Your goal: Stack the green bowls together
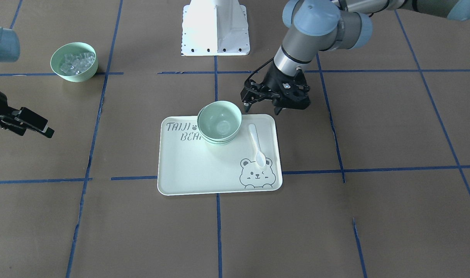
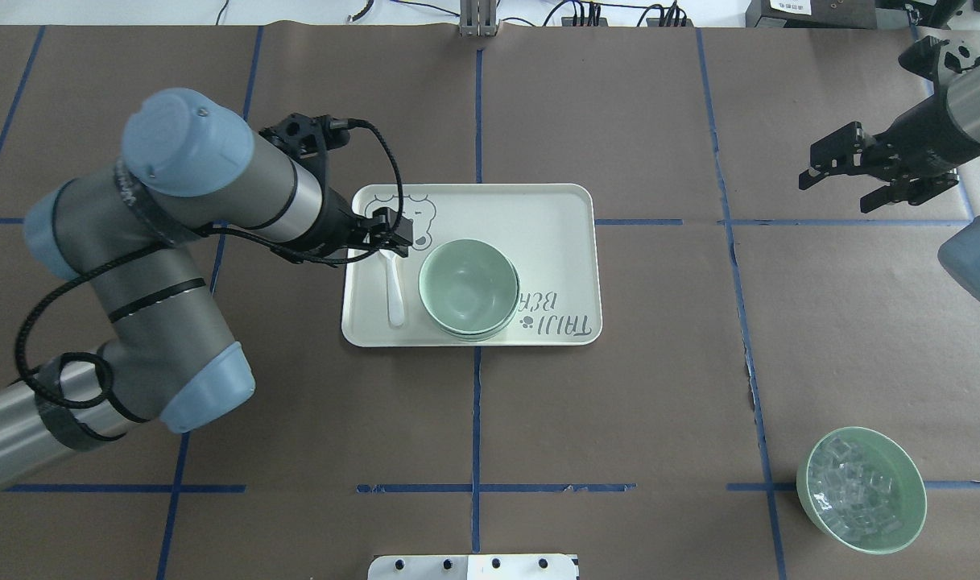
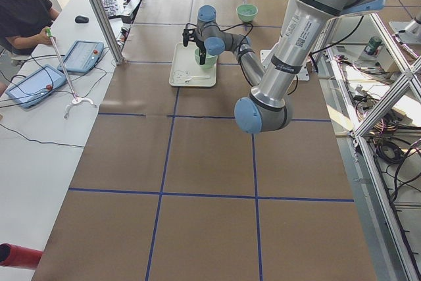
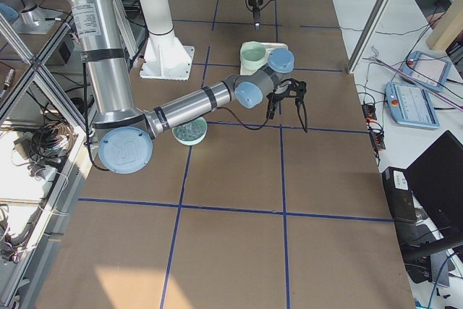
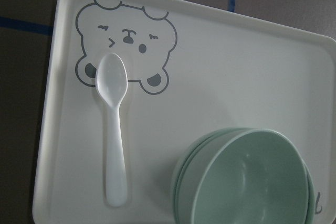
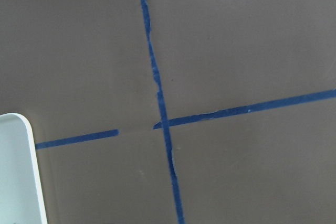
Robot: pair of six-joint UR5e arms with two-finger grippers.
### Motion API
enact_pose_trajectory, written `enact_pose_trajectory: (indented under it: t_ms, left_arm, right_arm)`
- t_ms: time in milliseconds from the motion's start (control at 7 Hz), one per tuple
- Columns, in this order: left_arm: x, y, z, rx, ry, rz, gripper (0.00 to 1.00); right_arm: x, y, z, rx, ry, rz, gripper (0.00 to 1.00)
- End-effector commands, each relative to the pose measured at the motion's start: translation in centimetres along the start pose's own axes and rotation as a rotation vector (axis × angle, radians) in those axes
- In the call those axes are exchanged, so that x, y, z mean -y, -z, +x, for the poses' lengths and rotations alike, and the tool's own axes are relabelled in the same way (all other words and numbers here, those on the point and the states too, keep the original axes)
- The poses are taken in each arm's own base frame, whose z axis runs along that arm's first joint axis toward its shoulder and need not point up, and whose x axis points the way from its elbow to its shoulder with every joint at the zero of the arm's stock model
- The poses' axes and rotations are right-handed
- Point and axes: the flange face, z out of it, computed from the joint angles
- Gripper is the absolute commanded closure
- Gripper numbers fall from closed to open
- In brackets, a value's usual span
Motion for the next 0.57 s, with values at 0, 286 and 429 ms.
enact_pose_trajectory:
  t_ms: [0, 286, 429]
  left_arm:
    - [4.2, 7.6, -14.9, 0.049, -0.204, -0.002, 0.0]
    - [5.7, 12.4, -26.8, 0.124, -0.338, 0.004, 0.0]
    - [5.8, 14.1, -32.1, 0.152, -0.417, -0.009, 0.0]
  right_arm:
    - [4.6, 1.7, 8.4, -0.083, 0.158, 0.0, 0.0]
    - [6.5, 4.2, 13.2, -0.131, 0.257, -0.028, 0.0]
    - [6.7, 4.4, 13.8, -0.139, 0.274, -0.04, 0.0]
